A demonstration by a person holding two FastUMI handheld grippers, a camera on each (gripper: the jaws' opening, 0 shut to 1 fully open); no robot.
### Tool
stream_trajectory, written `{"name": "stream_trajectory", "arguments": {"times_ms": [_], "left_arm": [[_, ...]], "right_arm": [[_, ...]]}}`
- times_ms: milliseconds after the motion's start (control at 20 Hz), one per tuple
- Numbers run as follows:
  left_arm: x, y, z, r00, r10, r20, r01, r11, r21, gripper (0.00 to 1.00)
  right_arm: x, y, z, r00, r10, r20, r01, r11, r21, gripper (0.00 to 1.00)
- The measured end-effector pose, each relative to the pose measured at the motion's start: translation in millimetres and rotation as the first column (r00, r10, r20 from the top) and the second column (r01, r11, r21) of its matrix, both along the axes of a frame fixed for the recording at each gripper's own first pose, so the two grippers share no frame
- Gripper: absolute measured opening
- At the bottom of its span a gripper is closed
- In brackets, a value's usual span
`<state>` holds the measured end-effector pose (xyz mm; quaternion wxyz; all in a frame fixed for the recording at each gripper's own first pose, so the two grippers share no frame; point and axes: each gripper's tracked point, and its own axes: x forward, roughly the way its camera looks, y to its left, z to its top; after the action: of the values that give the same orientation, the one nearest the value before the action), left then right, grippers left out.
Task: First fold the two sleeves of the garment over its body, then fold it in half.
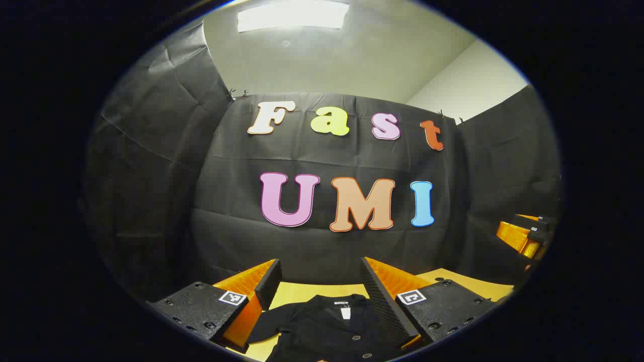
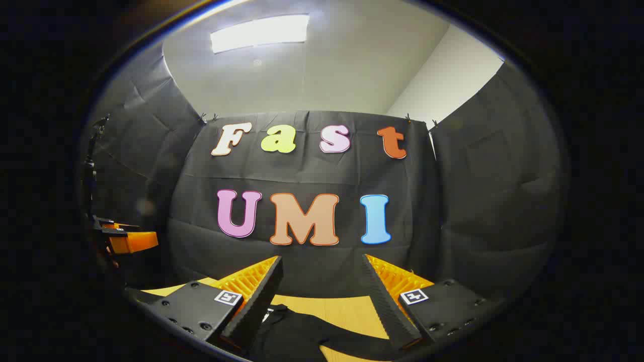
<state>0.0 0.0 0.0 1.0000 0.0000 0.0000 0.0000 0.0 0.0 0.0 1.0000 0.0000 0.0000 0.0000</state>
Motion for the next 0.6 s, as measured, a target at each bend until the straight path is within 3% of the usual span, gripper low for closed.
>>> {"name": "stream_trajectory", "arguments": {"times_ms": [600], "left_arm": [[6,10,3,1.0,0.019,-0.003,-0.019,0.999,0.042,0.92]], "right_arm": [[4,-4,-6,1.0,-0.003,-0.012,0.003,1.0,0.014,0.98]]}}
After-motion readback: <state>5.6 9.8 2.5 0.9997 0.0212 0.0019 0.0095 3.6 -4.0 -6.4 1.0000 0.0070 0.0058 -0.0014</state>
